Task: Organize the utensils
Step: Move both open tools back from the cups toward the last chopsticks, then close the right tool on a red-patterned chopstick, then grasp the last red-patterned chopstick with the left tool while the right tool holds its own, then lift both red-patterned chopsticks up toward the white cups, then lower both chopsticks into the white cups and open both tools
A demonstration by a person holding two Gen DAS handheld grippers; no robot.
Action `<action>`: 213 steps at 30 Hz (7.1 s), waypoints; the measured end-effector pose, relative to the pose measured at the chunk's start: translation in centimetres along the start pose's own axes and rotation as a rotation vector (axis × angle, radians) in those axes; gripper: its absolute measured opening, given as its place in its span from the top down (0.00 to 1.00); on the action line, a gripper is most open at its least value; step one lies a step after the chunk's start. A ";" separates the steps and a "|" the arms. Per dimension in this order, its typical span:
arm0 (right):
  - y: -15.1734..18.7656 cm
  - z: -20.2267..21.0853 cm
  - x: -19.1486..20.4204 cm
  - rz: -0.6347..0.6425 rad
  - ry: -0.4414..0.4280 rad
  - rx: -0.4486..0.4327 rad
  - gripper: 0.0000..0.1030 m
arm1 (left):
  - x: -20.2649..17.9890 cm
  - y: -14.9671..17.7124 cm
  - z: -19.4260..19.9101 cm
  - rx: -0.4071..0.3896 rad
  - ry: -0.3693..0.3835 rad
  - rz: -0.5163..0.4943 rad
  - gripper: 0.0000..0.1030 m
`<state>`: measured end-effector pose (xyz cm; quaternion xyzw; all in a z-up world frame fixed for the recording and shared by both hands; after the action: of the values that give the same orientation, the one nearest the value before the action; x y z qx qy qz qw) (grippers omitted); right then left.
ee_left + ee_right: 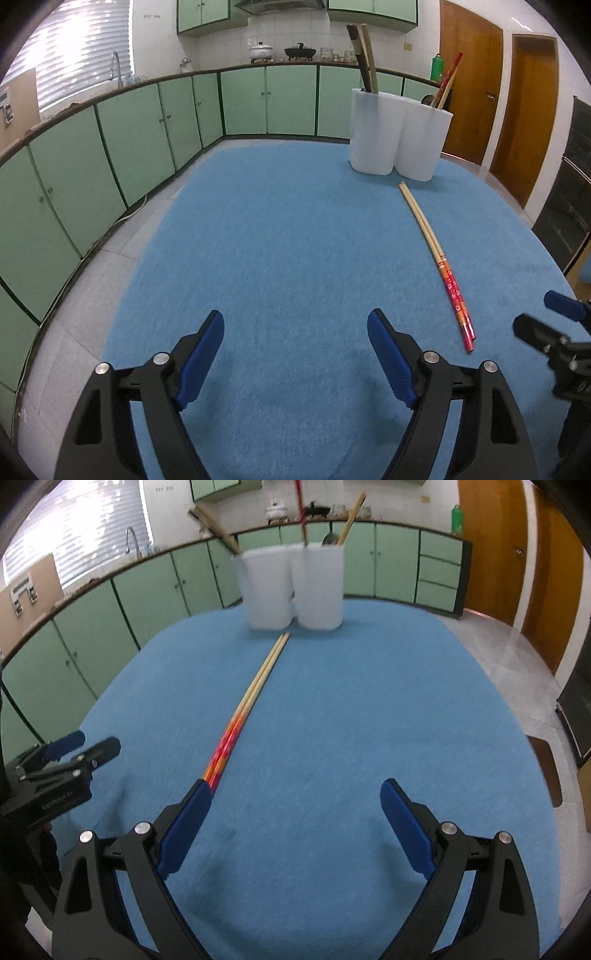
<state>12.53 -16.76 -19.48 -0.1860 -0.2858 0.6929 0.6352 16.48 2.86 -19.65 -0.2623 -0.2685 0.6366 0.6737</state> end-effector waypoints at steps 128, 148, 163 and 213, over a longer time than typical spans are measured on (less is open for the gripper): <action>0.1 2.7 -5.2 -0.056 -0.016 -0.036 0.95 | -10.1 -0.6 1.8 0.003 0.171 -0.106 0.94; -8.5 12.3 -5.5 -0.017 -0.066 -0.289 0.95 | -7.7 -9.3 11.1 -0.274 0.176 -0.118 0.94; -14.8 15.0 -5.6 0.006 -0.174 -0.320 0.95 | -7.8 -13.3 12.6 -0.306 0.245 -0.130 0.94; -33.8 5.4 -7.2 -0.022 -0.148 -0.441 0.62 | -7.3 -31.3 1.3 -0.446 0.183 -0.034 0.57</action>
<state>36.27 -23.72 5.28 -0.2657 -0.4781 0.6186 0.5641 37.70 -6.07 2.84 -0.4568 -0.3446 0.5236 0.6312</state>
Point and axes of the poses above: each gripper's, at about its wrist camera, not at the fingertips, and z roughly against the way its jaws point, x to its left, y to its underside, the point moved 3 cm from there along -z, roughly the way its jaws point, and after that the axes turned 2 degrees about -z, right-handed, at the moved point
